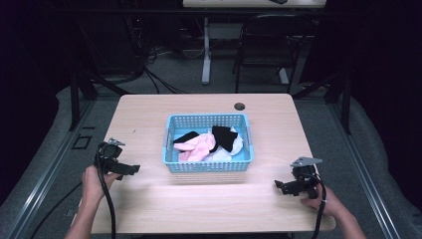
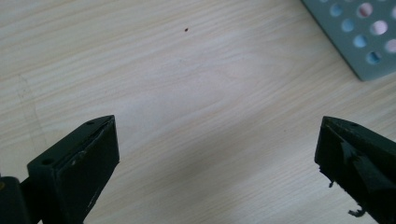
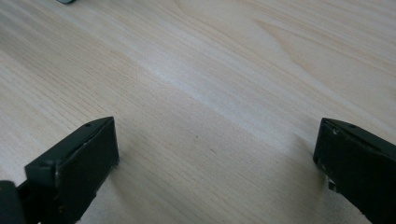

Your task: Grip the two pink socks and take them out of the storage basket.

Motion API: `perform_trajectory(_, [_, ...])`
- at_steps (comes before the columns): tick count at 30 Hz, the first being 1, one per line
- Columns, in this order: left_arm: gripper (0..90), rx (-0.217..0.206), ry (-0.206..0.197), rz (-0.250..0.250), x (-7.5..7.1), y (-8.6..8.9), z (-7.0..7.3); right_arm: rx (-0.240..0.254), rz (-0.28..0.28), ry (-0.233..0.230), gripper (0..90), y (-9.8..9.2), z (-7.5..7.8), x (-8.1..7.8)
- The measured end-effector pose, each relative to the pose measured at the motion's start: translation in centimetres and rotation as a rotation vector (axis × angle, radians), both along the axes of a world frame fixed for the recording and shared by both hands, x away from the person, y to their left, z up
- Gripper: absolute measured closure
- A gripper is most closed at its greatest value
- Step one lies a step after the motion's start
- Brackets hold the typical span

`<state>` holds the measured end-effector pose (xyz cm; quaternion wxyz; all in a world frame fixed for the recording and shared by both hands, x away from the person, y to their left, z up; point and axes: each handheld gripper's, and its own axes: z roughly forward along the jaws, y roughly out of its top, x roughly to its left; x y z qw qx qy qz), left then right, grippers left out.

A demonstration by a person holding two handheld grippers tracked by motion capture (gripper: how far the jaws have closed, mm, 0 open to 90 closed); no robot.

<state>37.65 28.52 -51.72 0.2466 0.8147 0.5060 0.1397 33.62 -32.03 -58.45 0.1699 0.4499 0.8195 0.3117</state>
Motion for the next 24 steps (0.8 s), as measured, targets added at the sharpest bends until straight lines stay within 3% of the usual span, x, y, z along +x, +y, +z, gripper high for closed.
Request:
perform_trajectory(13, [0.1, -0.014, -0.002, -0.04, 0.8, -1.3, 3.2, 0.0, 0.0, 0.0, 0.0, 0.0, 0.0, 0.0])
perform_trajectory(24, [0.1, -0.012, -0.002, -0.114, 2.2, -3.4, 6.7, 0.0, 0.0, 0.0, 0.0, 0.0, 0.0, 0.0])
